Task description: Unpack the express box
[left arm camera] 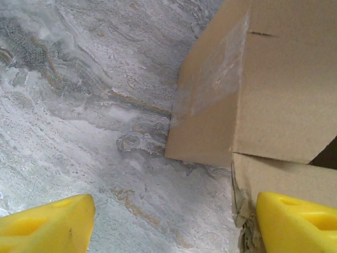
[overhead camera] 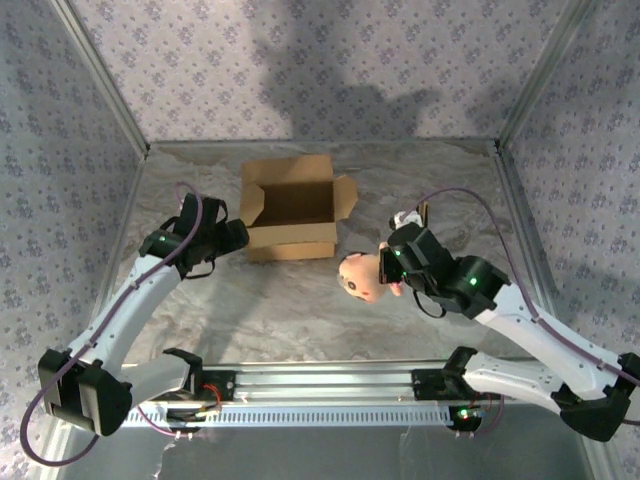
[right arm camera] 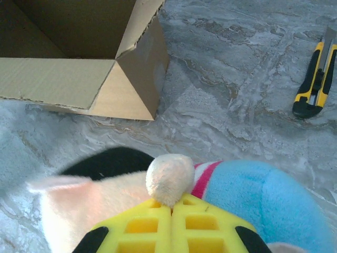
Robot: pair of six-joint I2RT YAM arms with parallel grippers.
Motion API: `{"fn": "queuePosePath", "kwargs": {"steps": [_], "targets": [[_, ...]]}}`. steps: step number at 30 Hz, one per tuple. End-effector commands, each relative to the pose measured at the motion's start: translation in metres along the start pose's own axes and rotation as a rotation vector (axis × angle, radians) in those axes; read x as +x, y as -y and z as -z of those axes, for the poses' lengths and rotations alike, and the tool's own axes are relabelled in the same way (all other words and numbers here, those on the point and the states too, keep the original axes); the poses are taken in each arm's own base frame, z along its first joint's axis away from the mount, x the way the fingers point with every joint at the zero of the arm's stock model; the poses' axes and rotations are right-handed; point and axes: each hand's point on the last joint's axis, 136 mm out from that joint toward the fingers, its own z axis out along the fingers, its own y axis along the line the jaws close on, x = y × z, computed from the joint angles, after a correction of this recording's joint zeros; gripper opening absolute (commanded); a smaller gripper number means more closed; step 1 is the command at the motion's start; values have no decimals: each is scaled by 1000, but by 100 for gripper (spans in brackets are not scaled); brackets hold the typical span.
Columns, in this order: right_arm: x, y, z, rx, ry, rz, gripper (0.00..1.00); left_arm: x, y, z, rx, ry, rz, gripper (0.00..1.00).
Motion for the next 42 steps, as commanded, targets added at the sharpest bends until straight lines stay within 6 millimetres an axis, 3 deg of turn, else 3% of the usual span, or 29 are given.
{"fn": "queuePosePath", "kwargs": {"steps": [1,11,24,32,37,42], "targets": [[5,11,8,31,0,-15,0,-14,2,7,3,48,20,80],[24,1,-14,-13,-42,-35,0,-14,-1,15,1,57,20,80],[45,-43,-59,-111,-94,-77,0,-10,-6,19,-10,58,20,80],[68,-67,-82,-124,-151,-57,0,-8,-7,20,-10,57,25,80],[86,-70,-97,-96,-199,-49,0,-7,-8,19,-10,55,27,80],[95,-59,-105,-30,-216,-55,0,-6,-9,21,-10,57,28,80]]}}
